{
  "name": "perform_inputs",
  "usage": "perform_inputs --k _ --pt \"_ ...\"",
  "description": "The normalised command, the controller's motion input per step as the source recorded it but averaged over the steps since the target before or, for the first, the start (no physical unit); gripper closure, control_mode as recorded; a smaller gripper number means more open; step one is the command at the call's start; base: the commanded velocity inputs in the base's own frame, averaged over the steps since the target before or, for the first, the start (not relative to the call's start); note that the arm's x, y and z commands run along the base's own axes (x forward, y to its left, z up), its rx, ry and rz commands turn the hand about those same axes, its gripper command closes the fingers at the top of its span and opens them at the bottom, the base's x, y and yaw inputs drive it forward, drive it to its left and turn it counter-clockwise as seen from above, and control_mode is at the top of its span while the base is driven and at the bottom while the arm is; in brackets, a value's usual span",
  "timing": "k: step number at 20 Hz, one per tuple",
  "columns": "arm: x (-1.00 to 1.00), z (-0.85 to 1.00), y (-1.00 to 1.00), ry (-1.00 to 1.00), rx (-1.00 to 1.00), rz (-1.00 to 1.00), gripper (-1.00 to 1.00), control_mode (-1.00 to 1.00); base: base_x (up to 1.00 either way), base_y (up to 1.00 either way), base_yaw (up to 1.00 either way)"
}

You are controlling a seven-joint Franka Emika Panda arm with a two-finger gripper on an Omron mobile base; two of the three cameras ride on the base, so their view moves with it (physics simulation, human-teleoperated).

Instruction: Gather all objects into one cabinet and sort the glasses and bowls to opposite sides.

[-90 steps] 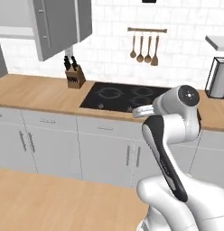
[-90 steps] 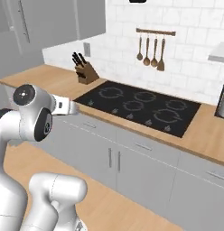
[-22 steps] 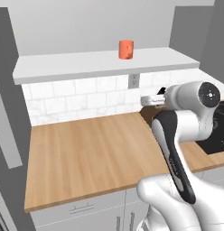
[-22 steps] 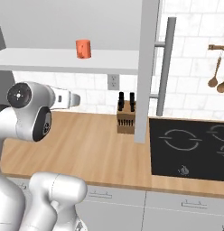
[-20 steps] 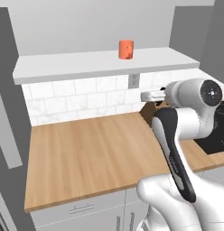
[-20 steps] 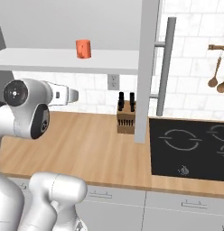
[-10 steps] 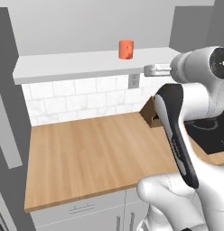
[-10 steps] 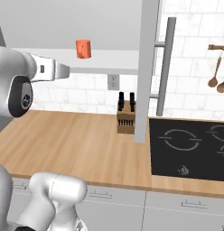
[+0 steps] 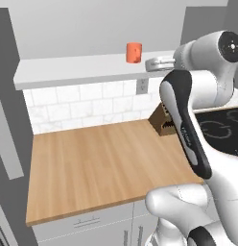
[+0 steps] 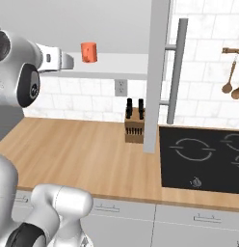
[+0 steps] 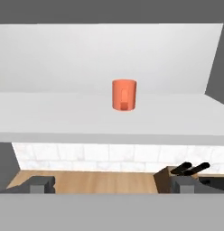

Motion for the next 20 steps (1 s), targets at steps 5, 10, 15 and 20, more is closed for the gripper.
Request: perform_inputs --k 5,10,15,20 --pt "0.48 0.00 0.04 -0.01 -0.07 -0.10 -1.00 -1.00 0.00 0.00 0.00" --pt "0.54 0.00 0.00 0.00 0.00 -0.06 -1.00 -1.00 0.00 0.00 0.00" --pt "0.61 0.00 0.00 0.00 0.00 -0.01 -1.00 -1.00 0.00 0.00 0.00" --pt "0.54 -0.05 -0.01 0.00 0.00 0.00 -1.00 -1.00 0.00 0.00 0.00"
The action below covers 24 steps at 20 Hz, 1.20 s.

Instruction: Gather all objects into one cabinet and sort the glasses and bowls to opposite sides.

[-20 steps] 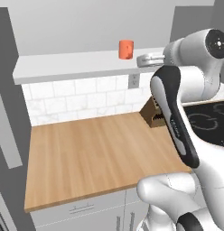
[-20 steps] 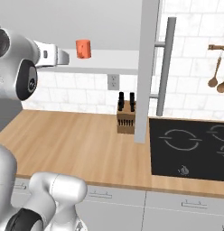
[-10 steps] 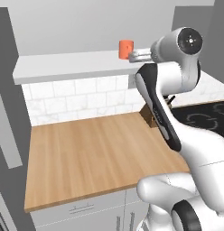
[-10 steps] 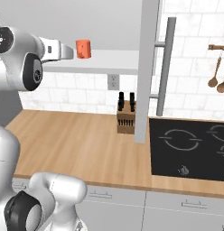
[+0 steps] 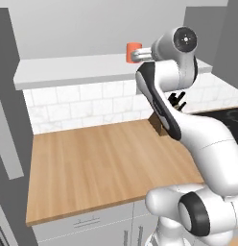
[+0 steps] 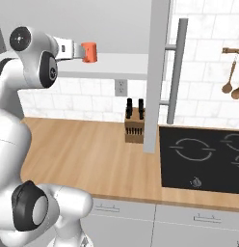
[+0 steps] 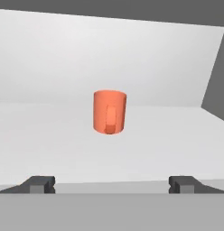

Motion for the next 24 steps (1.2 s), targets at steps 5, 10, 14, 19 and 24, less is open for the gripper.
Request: perform_inputs --k 5,10,14,19,24 --pt "0.37 -0.16 0.00 0.00 0.00 0.00 -1.00 -1.00 0.00 0.00 0.00" --pt "0.44 -0.24 0.00 0.00 0.00 0.00 -1.00 -1.00 0.00 0.00 0.00" --pt "0.42 -0.17 0.00 0.00 0.00 0.00 -1.00 -1.00 0.00 0.00 0.00" --pt "0.31 -0.04 0.00 0.00 0.01 0.00 -1.00 -1.00 0.00 0.00 0.00" --pt "0.46 0.00 0.00 0.01 0.02 0.00 -1.00 -1.00 0.00 0.00 0.00"
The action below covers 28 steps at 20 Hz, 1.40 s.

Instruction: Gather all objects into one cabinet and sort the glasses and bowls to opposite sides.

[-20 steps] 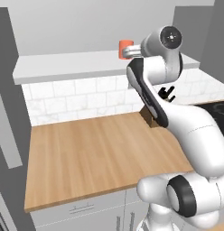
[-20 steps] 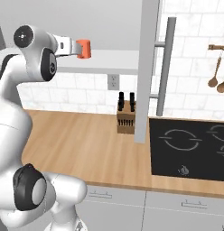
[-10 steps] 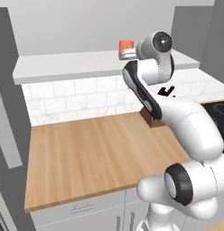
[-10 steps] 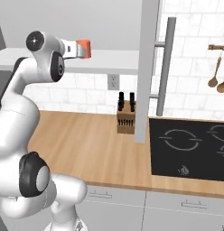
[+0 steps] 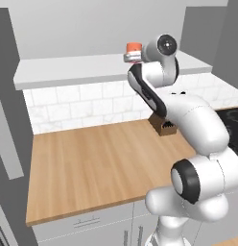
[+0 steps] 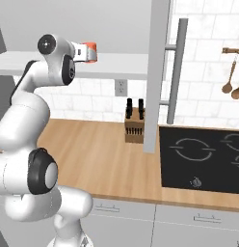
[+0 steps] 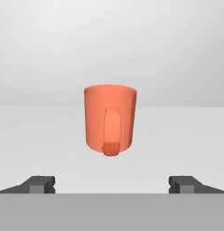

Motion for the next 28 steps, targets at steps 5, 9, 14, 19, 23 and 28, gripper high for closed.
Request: perform_inputs --k 5,9,14,19,23,28 --pt "0.43 0.00 0.00 0.02 0.01 0.00 -1.00 -1.00 0.00 0.00 0.00" --pt "0.31 0.00 0.00 0.04 0.00 0.00 -1.00 -1.00 0.00 0.00 0.00" --pt "0.28 0.00 0.00 0.03 0.02 0.00 -1.00 -1.00 0.00 0.00 0.00" --pt "0.34 0.00 0.00 0.04 0.00 0.00 -1.00 -1.00 0.00 0.00 0.00" --pt "0.28 0.00 0.00 0.04 0.00 0.00 -1.00 -1.00 0.00 0.00 0.00" --pt "-0.01 0.00 -0.06 0.00 0.07 0.00 1.00 -1.00 0.00 0.00 0.00"
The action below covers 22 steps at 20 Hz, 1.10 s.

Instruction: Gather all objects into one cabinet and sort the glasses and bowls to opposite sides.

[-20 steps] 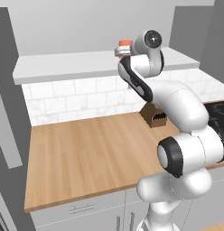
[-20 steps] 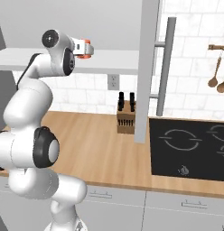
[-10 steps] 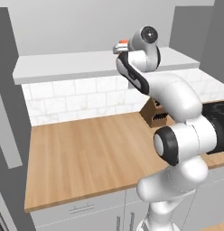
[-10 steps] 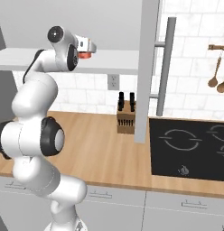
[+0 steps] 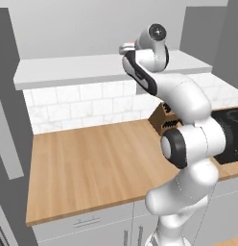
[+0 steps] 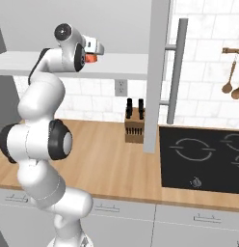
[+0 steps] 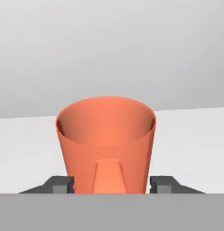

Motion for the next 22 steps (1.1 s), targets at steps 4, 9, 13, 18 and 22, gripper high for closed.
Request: perform_inputs --k 4,9,13,18,22 --pt "-0.33 0.00 -0.04 0.00 0.12 -0.06 1.00 -1.00 0.00 0.00 0.00" --pt "-0.22 0.03 0.00 0.01 0.10 -0.08 1.00 -1.00 0.00 0.00 0.00" --pt "-0.13 0.33 0.19 0.06 0.03 0.00 1.00 -1.00 0.00 0.00 0.00" --pt "-0.24 0.08 0.11 0.08 0.00 0.12 1.00 -1.00 0.00 0.00 0.00" --pt "-0.49 0.28 0.00 0.04 0.02 0.16 1.00 -1.00 0.00 0.00 0.00"
